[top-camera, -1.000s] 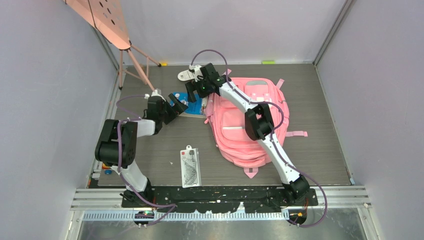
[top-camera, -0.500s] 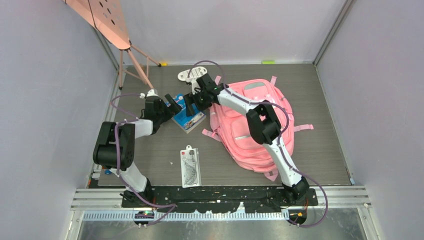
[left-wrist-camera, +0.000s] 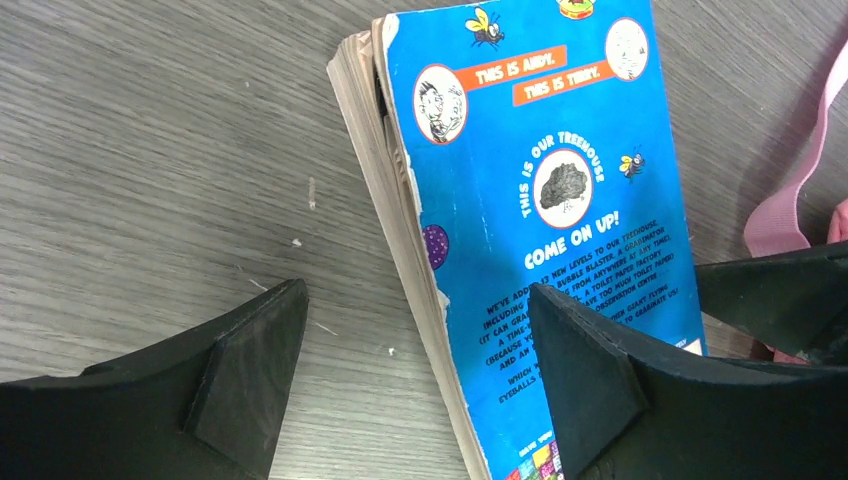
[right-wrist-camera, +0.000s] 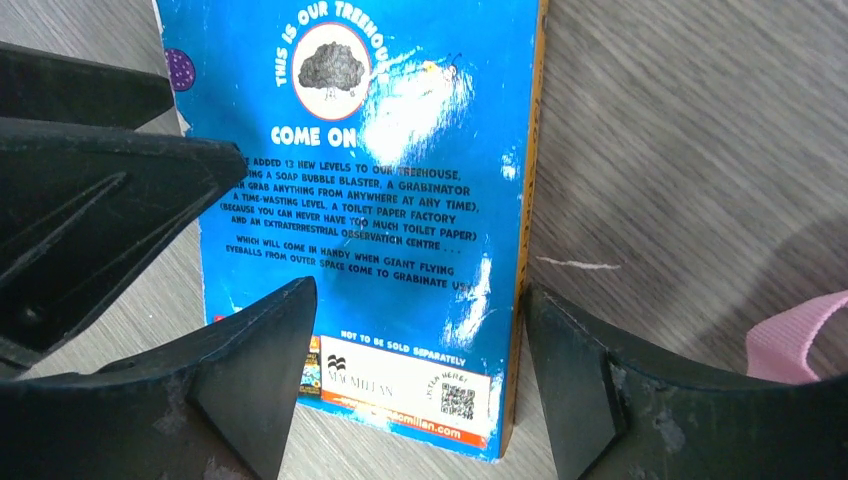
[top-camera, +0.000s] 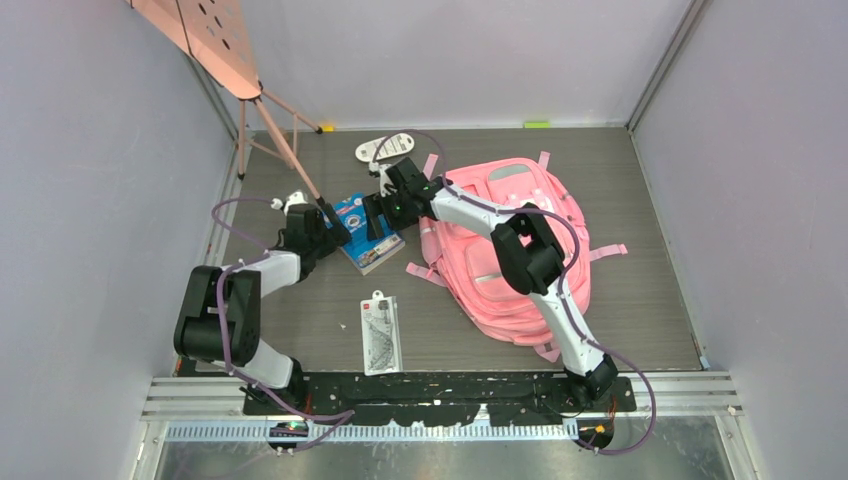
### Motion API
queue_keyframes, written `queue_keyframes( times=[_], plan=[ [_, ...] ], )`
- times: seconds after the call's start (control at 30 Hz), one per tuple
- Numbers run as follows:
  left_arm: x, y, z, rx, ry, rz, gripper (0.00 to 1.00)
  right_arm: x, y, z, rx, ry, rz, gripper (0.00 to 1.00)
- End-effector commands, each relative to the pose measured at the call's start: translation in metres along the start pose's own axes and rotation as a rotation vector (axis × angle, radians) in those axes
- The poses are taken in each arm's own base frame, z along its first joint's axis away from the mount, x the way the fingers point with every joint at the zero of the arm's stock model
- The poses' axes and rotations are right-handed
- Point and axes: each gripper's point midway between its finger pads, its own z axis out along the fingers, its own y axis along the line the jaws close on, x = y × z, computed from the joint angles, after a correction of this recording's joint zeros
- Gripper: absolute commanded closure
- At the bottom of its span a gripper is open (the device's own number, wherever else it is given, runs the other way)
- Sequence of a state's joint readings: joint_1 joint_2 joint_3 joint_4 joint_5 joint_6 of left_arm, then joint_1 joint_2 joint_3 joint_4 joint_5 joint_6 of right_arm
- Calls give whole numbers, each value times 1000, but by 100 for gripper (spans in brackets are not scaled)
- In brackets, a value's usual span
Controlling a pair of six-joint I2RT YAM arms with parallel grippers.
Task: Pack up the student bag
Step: Pick up the book from the center of the board.
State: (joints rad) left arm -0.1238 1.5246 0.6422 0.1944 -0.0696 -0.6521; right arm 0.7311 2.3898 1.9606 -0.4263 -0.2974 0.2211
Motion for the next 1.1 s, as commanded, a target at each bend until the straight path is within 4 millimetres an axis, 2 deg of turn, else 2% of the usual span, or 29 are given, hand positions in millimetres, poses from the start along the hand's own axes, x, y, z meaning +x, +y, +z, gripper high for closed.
queue_keyframes(
  times=[0.0,0.2,0.27,0.33,0.43,0.6,0.77,0.9,1.0,1.03,1.07],
  plan=[
    [-8,12,-1,-55,-43,0,17,19,-2,-8,23,54,65,18],
    [-13,-2,19,16,-36,-45,25,24,7,-5,-5,67,64,19],
    [-15,-5,27,26,-30,-57,31,25,9,-4,-13,70,64,19],
    [-14,-9,32,47,-24,-67,42,27,11,-3,-20,75,63,19],
    [-14,-13,34,72,-31,-77,64,29,13,-1,-28,77,68,20],
    [-13,-18,25,109,-29,-76,100,25,14,-5,-26,50,74,21],
    [-22,-31,2,198,-68,-66,100,16,15,-15,-12,5,80,21],
    [-39,-43,-27,280,-143,-52,100,4,14,-28,-14,-55,142,20],
    [-45,-44,-48,311,-179,-44,100,-9,15,-37,-76,-111,205,16],
    [-48,-44,-55,322,-192,-41,100,-8,10,-41,-81,-115,247,16],
    [-50,-46,-63,335,-203,-38,100,-13,14,-44,-116,-130,251,15]
  ],
)
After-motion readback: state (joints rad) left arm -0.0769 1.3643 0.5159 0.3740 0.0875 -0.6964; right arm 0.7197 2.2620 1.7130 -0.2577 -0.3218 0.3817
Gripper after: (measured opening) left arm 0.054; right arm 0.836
